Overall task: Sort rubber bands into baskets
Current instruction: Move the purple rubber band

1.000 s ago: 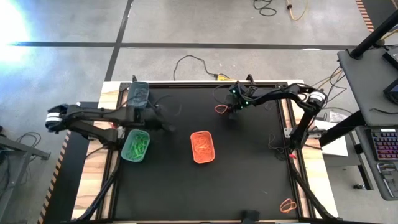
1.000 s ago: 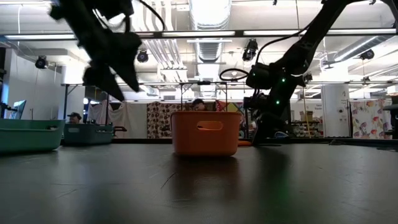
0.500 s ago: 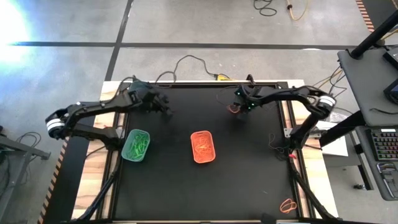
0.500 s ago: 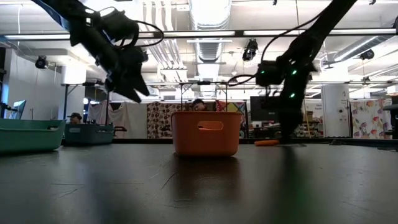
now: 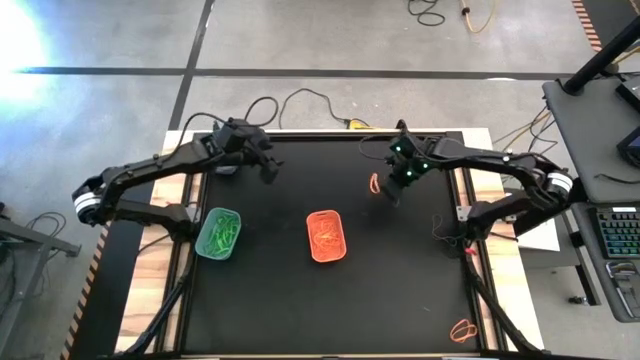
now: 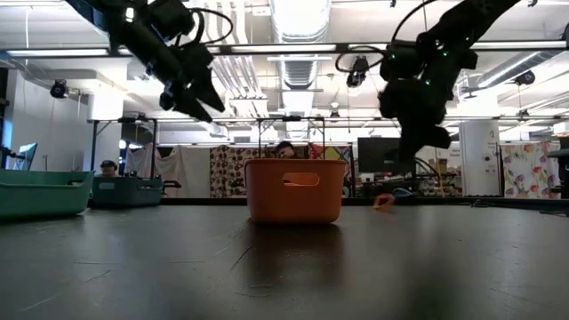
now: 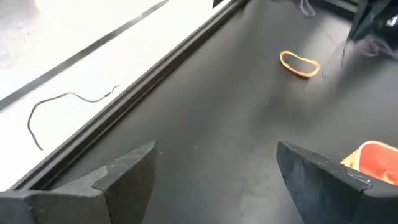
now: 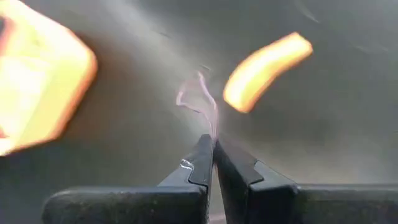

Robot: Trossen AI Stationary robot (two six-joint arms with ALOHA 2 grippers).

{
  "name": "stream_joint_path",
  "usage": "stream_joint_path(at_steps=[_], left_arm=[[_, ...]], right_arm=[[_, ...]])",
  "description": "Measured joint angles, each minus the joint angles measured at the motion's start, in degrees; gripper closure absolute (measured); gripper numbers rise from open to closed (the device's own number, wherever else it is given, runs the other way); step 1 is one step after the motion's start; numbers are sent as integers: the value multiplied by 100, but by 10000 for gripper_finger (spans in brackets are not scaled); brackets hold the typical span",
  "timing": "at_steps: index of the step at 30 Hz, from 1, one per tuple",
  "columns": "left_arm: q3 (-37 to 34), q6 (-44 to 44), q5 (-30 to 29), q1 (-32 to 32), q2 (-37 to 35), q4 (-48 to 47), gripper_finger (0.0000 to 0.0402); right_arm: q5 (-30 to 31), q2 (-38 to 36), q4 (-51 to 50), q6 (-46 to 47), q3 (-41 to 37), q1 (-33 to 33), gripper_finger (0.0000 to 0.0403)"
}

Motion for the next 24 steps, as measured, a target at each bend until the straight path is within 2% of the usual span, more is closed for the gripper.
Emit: stream_joint_path(at_steps=[4, 9, 15, 19, 24], left_arm=[[83, 32, 24, 0, -278, -226, 91], [244, -232, 475, -7, -887, -305, 91], [268, -170, 576, -11, -1407, -566, 91], [255, -261, 573, -12, -1492, -736, 91], [128, -392, 558, -10, -1386, -701, 91]], right_arm=[[-287, 230, 998, 231, 4, 284, 391], [452, 865, 2876, 547, 13, 536, 391], [802, 2018, 5444, 947, 110, 648, 391], [1265, 2875, 5414, 834, 811, 659, 391], [1187, 3939, 4809, 480, 1982, 795, 391]])
